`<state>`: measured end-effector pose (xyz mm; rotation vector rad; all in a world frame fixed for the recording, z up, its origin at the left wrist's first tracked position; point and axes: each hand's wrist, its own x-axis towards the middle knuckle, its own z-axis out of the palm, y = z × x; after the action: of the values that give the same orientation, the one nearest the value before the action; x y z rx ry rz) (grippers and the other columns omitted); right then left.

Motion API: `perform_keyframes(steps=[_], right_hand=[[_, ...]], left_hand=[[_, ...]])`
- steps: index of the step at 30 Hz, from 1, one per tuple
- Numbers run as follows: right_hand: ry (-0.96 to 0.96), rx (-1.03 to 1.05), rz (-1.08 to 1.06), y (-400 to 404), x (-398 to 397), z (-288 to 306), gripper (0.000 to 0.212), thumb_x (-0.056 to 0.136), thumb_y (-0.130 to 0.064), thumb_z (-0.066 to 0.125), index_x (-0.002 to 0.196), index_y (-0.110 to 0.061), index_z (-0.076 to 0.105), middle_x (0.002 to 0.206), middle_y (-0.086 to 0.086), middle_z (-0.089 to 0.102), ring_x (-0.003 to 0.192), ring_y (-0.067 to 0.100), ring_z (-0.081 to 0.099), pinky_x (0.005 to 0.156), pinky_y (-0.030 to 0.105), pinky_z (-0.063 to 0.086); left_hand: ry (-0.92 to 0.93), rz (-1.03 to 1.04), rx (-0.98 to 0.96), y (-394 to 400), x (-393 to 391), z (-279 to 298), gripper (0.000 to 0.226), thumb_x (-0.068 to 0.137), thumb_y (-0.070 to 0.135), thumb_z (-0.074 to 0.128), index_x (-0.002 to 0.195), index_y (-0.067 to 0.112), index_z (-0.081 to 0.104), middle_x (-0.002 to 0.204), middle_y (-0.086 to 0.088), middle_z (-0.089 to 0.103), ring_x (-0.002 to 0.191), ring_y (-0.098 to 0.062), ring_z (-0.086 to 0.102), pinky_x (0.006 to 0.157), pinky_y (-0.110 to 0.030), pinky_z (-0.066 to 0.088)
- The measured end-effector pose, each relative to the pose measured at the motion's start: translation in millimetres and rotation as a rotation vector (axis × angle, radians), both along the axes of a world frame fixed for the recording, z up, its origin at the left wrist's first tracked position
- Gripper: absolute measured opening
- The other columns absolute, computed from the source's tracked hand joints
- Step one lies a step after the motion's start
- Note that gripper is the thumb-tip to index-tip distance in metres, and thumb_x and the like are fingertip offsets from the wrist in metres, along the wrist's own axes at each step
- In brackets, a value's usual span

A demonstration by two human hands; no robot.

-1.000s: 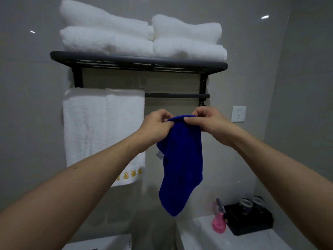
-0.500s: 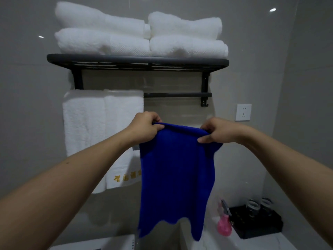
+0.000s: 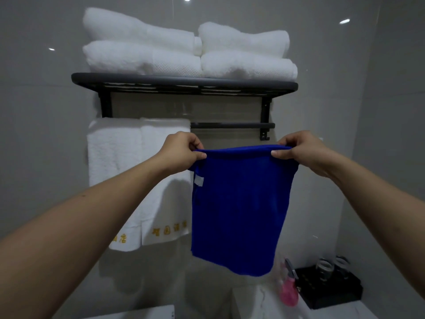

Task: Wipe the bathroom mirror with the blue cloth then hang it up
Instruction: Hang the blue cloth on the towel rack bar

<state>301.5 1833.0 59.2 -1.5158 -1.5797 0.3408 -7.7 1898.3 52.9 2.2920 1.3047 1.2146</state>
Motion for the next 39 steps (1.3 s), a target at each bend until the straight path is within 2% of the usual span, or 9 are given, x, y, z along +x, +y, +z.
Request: perform_keyframes(steps=[8,13,16,21,28,30,33,37,39], right_hand=[[0.089,0.315,-0.113,35.8,6.1,25.2,0.013,0.098,-0.018,0.070,0.089,-0.028,0.071,0.094,-0.001,0.071,0.088,0.014,0.067,0.069,0.025,0.052],[-0.036,0.416,-0.208,90.0,19.3,42.0,0.012,0.097,-0.020,0.072,0.107,-0.014,0.077,0.093,-0.002,0.067,0.090,0.018,0.065,0.085,0.036,0.058],[-0.050,0.466,-0.281,124.3,30.3,51.9,0.020,0.098,-0.023,0.071,0.112,-0.010,0.078,0.103,0.008,0.073,0.095,0.024,0.066,0.088,0.042,0.059],[-0.011,0.498,-0.361,166.5,39.7,63.8,0.031,0.095,-0.033,0.075,0.124,-0.020,0.076,0.115,0.008,0.076,0.098,0.025,0.066,0.078,0.027,0.045],[-0.248,0.074,-0.322,198.6,38.0,83.2,0.031,0.087,-0.019,0.081,0.114,-0.005,0.073,0.113,0.016,0.072,0.102,0.032,0.068,0.091,0.045,0.060],[-0.332,0.016,-0.311,202.9,36.0,88.9,0.031,0.089,-0.019,0.079,0.115,-0.005,0.070,0.114,0.016,0.070,0.102,0.032,0.067,0.090,0.043,0.060],[-0.461,-0.048,-0.285,205.1,32.8,93.4,0.021,0.092,-0.014,0.074,0.110,-0.005,0.071,0.112,0.018,0.070,0.100,0.032,0.068,0.087,0.043,0.061],[-0.502,-0.169,-0.208,211.8,35.2,94.6,0.015,0.100,-0.007,0.060,0.110,-0.001,0.068,0.109,0.023,0.070,0.095,0.037,0.069,0.089,0.048,0.059],[-0.575,-0.222,-0.216,211.9,32.0,98.0,0.013,0.101,-0.008,0.059,0.107,-0.001,0.068,0.102,0.020,0.070,0.083,0.030,0.066,0.077,0.041,0.059]], left_hand=[[-0.115,0.168,0.256,30.6,23.9,38.4,0.018,0.087,0.027,0.078,0.080,0.025,0.060,0.082,0.009,0.059,0.076,-0.007,0.056,0.055,-0.018,0.038],[-0.093,0.261,0.393,71.5,44.4,53.5,0.003,0.094,0.018,0.068,0.097,0.020,0.068,0.094,0.001,0.065,0.093,-0.020,0.060,0.074,-0.032,0.045],[-0.029,0.313,0.529,94.6,54.0,60.3,0.014,0.095,0.014,0.065,0.105,0.012,0.074,0.103,-0.011,0.072,0.098,-0.031,0.064,0.083,-0.039,0.052],[-0.010,0.388,0.637,122.7,69.2,68.7,0.024,0.094,0.012,0.062,0.113,0.016,0.075,0.105,-0.017,0.073,0.098,-0.039,0.064,0.078,-0.033,0.046],[0.286,0.487,0.155,161.4,76.2,86.4,0.031,0.092,0.007,0.058,0.118,0.015,0.073,0.128,-0.014,0.065,0.116,-0.035,0.060,0.098,-0.040,0.051],[0.310,0.470,0.069,166.9,77.5,91.8,0.028,0.092,0.012,0.060,0.117,0.010,0.071,0.125,-0.016,0.065,0.108,-0.035,0.063,0.084,-0.039,0.056],[0.416,0.492,-0.039,166.8,79.3,100.1,0.021,0.087,0.024,0.072,0.104,0.011,0.073,0.097,-0.013,0.068,0.072,-0.028,0.064,0.040,-0.027,0.047],[0.443,0.451,-0.105,178.2,81.1,102.7,0.017,0.086,0.025,0.075,0.082,0.012,0.065,0.078,-0.010,0.063,0.065,-0.025,0.063,0.040,-0.027,0.044],[0.470,0.432,-0.124,182.1,81.3,104.2,0.017,0.090,0.024,0.071,0.081,0.013,0.061,0.080,-0.009,0.063,0.066,-0.023,0.063,0.043,-0.028,0.044]])
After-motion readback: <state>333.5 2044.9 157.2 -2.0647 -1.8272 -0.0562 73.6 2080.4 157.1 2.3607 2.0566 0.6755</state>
